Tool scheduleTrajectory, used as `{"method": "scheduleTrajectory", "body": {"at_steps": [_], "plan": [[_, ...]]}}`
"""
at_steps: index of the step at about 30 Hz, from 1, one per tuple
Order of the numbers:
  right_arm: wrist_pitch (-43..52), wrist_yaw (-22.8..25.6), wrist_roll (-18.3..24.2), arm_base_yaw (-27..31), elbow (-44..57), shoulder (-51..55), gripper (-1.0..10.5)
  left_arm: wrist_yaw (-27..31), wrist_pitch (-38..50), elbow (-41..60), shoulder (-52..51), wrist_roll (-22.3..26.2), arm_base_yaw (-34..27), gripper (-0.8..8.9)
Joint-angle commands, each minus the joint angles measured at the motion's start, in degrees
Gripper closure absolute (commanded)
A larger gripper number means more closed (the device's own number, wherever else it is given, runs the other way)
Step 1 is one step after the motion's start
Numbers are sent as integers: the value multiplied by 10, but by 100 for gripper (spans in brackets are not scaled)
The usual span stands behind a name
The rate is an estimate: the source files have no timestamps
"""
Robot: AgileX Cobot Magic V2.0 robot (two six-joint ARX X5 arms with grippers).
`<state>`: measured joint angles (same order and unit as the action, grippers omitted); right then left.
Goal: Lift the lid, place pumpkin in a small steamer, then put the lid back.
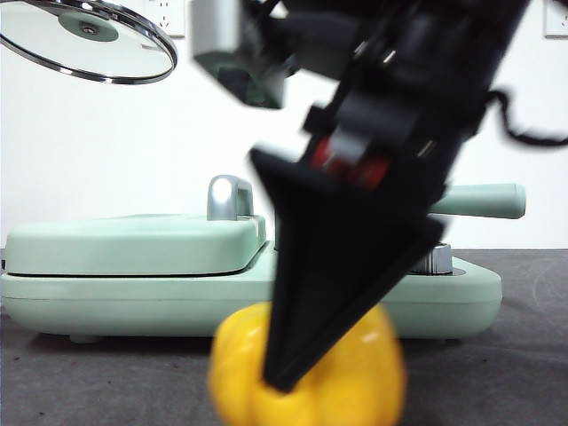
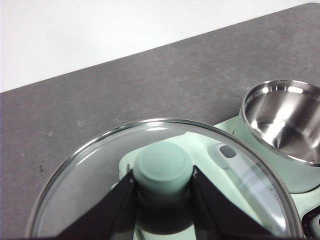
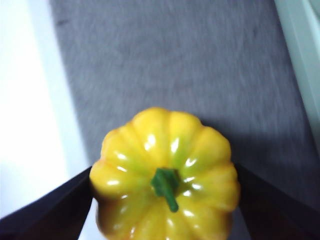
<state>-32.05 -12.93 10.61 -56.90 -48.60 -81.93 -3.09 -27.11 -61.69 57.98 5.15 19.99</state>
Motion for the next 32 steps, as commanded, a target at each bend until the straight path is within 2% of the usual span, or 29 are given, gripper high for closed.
{"method": "scheduleTrajectory", "body": {"at_steps": [1, 7, 10, 12, 15, 19, 28, 32], "plan": [[-49, 25, -61, -3, -23, 39, 621, 0, 17, -9, 0, 13, 0, 797], [-171, 125, -195, 15, -73, 130, 621, 0, 17, -9, 0, 12, -14, 797], [-221, 142, -244, 34, -114, 156, 621, 0, 11, -9, 0, 12, -19, 797], [-250, 141, -257, 53, -148, 158, 621, 0, 9, -9, 0, 12, -22, 797], [-279, 123, -251, 90, -205, 146, 621, 0, 9, -9, 0, 11, -24, 797], [-280, 78, -217, 146, -278, 101, 621, 0, 10, -9, 0, 7, -26, 797], [-270, 79, -116, 229, -433, -57, 621, 0, 10, -9, 0, -15, -30, 797], [-246, 79, -94, 244, -475, -117, 621, 0, 10, -9, 0, -18, -31, 797]]}}
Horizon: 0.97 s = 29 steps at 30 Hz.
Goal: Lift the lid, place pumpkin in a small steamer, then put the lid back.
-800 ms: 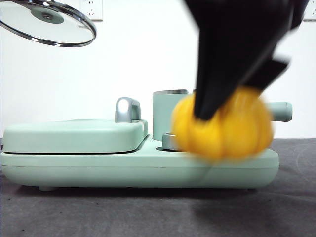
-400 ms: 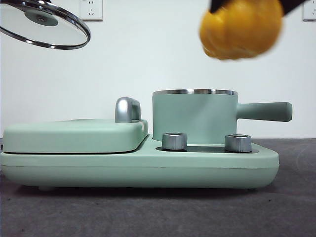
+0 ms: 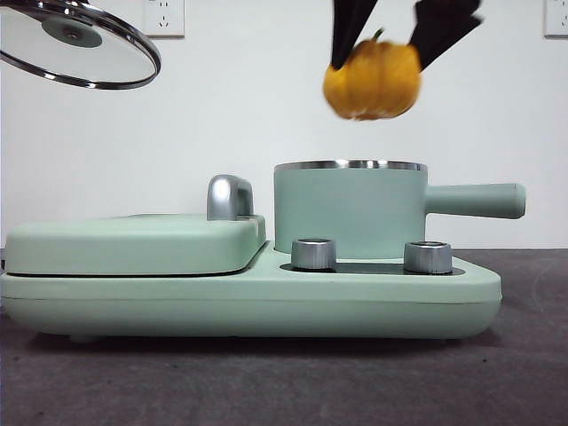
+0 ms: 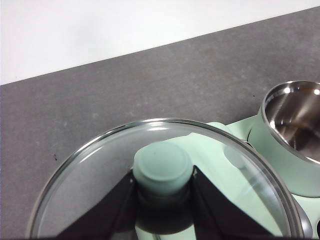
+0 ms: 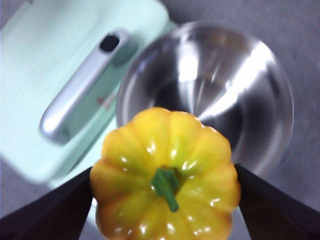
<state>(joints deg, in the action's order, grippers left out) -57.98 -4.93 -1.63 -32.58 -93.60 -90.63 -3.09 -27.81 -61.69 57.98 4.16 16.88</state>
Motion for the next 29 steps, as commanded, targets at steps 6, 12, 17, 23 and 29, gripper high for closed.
{"method": "scheduleTrajectory", "body": {"at_steps": [6, 12, 17, 23, 29], "plan": [[58, -2, 41, 13, -45, -95, 621, 0, 17, -9, 0, -9, 0, 797], [93, 0, 49, 17, -45, -144, 621, 1, 17, -9, 0, -12, 0, 797], [113, 5, 54, 17, -45, -175, 621, 2, 17, -9, 0, -13, 0, 797], [110, 5, 53, 18, -45, -204, 621, 2, 17, -9, 0, -13, 0, 797], [106, 5, 53, 19, -45, -223, 621, 2, 17, -9, 0, -12, 0, 797]]}}
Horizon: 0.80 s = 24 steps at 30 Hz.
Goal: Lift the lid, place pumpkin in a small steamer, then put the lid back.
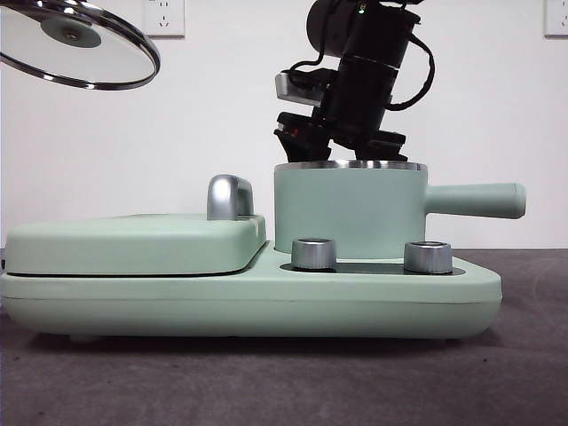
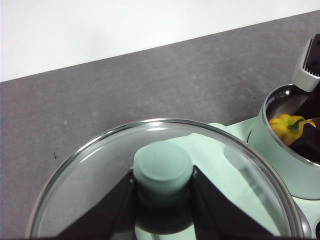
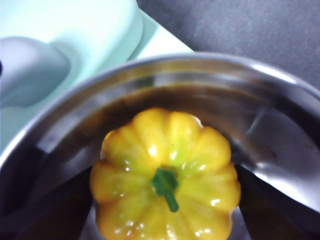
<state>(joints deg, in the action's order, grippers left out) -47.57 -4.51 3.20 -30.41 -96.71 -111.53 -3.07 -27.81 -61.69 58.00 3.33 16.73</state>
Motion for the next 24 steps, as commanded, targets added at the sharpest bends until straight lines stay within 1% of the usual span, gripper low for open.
{"method": "scheduleTrajectory", "body": {"at_steps": [1, 8, 9, 11, 15, 19, 20, 22, 24], "plan": [[2, 0, 5, -2, -14, -14, 621, 1, 17, -9, 0, -4, 1, 797], [-5, -1, 5, 0, -14, -25, 606, 1, 17, -9, 0, -4, 1, 797], [-5, -1, 5, 0, -14, -25, 585, 1, 17, -9, 0, -4, 1, 797], [-3, -1, 5, -2, -14, -25, 493, 1, 17, -9, 0, -4, 1, 797], [-5, 0, 5, -2, -17, -13, 474, 1, 17, -9, 0, -4, 1, 797], [-7, 1, 2, -2, -18, 47, 474, 1, 17, -9, 0, -4, 1, 797], [-19, 6, -5, -2, -18, 67, 479, 1, 17, -9, 0, -4, 1, 797], [-43, 32, -7, -2, -14, 109, 522, 1, 17, -9, 0, -4, 1, 797], [-17, 43, -7, -2, 28, 163, 526, 1, 18, -9, 0, -4, 1, 797]]}}
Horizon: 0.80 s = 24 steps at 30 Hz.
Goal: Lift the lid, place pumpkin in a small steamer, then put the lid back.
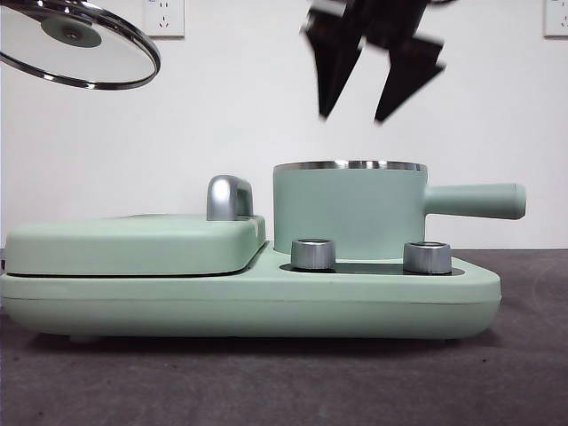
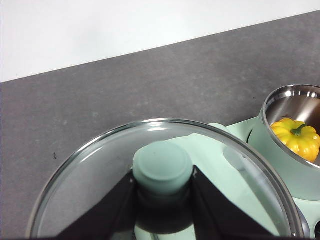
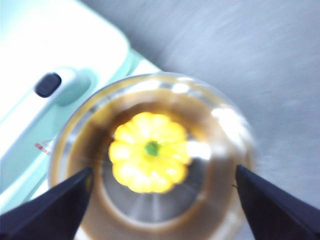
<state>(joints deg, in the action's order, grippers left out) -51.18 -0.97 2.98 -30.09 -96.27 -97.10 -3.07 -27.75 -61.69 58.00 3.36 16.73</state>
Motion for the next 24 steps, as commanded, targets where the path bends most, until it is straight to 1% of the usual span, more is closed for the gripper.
{"method": "scheduleTrajectory", "body": {"at_steps": [1, 4, 6, 10, 12, 16, 20, 24], "plan": [[47, 14, -7, -5, 57, 48, 526, 1, 17, -9, 0, -4, 1, 797], [152, 27, -33, -5, 196, 162, 525, 1, 20, -9, 0, -4, 1, 797], [197, 28, -43, -5, 280, 237, 526, 1, 20, -9, 0, -4, 1, 797], [211, 30, -65, -5, 407, 379, 526, 1, 20, -9, 1, -4, 4, 797], [211, 43, -75, -6, 458, 450, 526, 1, 19, -9, 1, -4, 12, 797], [211, 71, -75, -6, 520, 543, 529, 0, 17, -9, 4, -4, 27, 797], [205, 76, -75, -6, 574, 631, 536, 0, 27, -9, 12, -5, 57, 797], [169, 83, -77, -6, 605, 708, 553, -2, 52, -9, 35, -5, 99, 797]]}}
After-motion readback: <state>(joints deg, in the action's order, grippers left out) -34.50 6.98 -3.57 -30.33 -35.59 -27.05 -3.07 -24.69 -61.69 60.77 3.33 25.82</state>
